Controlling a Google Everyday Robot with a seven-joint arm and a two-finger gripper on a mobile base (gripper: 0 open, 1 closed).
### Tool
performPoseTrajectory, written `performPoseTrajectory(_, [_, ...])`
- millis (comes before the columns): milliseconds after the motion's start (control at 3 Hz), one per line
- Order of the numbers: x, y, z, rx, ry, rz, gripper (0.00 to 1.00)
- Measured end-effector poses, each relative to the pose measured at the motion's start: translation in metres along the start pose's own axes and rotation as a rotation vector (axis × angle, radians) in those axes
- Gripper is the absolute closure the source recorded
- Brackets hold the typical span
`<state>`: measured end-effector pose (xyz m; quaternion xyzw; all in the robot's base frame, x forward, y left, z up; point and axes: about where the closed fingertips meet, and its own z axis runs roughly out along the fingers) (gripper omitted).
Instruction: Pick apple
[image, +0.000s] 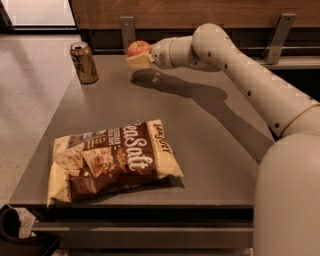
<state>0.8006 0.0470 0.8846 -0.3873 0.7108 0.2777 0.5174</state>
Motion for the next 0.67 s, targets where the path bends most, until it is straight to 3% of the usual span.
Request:
performPoseTrajectory(333, [-0.017,0.006,-0.03,0.037,0.014,-0.022,1.0])
performPoseTrajectory(667, [-0.036,0.012,-0.07,0.079,-0.013,-0.059,1.0])
